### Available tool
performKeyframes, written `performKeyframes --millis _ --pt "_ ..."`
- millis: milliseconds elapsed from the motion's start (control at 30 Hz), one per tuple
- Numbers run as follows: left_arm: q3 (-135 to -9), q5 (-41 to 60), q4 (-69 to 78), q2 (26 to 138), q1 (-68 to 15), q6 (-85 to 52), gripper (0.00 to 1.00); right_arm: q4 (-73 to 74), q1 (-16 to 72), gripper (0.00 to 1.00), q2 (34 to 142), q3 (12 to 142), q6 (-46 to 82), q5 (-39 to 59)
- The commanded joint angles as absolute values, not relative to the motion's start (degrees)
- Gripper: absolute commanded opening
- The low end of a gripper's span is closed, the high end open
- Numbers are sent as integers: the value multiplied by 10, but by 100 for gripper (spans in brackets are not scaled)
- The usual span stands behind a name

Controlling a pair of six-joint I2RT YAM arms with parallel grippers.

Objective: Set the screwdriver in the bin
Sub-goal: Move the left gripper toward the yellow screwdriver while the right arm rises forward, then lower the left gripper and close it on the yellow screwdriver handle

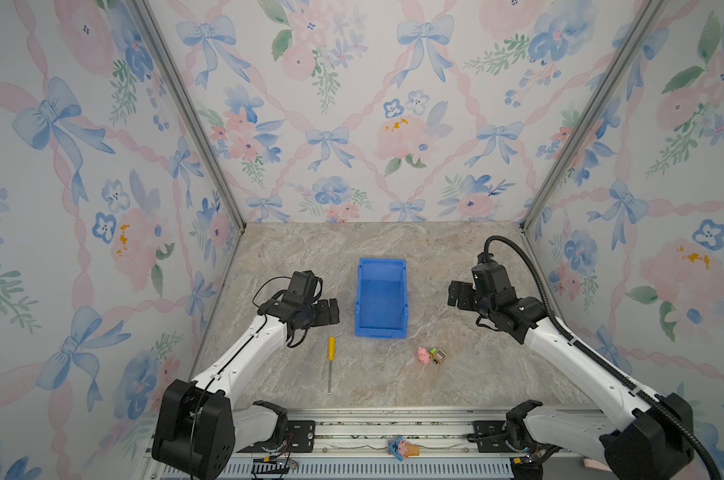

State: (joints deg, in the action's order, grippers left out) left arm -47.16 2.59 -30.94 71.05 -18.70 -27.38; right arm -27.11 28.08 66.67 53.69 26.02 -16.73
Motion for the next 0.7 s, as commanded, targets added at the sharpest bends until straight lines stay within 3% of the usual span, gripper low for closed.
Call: performKeyframes --millis 0,233,667 --pt "-477 38 -356 725 -202 -284 98 -287 319 97 664 561 269 -178" --pt "-467 31 -356 773 -221 -278 95 -261 381 97 669 553 254 -187" --pt "-463 -38 -354 847 -262 -277 77 -241 401 97 723 579 247 -191"
